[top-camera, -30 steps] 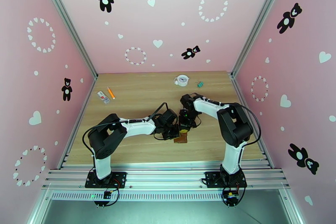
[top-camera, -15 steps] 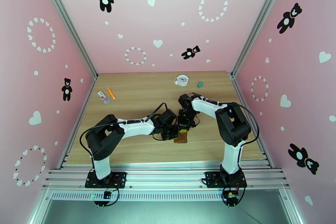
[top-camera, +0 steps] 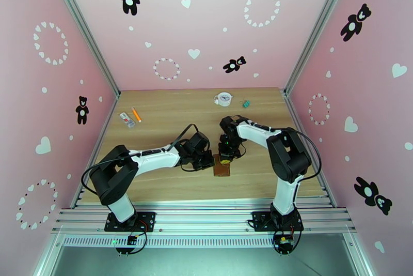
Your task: Put the credit cards into the card holder
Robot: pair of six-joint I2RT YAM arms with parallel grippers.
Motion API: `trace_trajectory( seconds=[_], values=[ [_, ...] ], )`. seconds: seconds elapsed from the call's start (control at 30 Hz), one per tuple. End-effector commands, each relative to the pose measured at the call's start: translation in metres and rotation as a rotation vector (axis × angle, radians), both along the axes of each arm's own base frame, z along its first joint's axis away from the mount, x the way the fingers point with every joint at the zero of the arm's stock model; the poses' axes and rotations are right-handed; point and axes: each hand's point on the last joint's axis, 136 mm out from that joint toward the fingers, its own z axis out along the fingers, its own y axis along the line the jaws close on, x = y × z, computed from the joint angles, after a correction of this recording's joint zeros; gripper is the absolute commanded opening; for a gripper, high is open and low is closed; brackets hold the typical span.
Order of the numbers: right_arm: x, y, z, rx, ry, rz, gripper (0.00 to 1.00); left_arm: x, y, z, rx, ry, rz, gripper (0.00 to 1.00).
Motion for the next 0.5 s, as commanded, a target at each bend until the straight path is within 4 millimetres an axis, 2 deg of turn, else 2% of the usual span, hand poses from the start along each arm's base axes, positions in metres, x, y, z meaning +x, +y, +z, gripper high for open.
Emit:
trace_trajectory(
  seconds=[0.0,0.2,0.47],
  values=[
    [-0.004,-0.029,-0.048,-0.178,-0.02,0.03,0.0,0.001,-0.009,-0.008,-0.015,0.027,-0.008,0.07],
    [-0.002,-0.027,-0.037,-0.162,-0.042,0.031,0.0,-0.006,-0.015,-0.022,0.019,0.054,-0.034,0.07],
    [0.004,-0.022,-0.008,-0.112,-0.096,0.037,0.0,-0.013,-0.004,-0.035,0.094,0.075,-0.034,0.06]
  ],
)
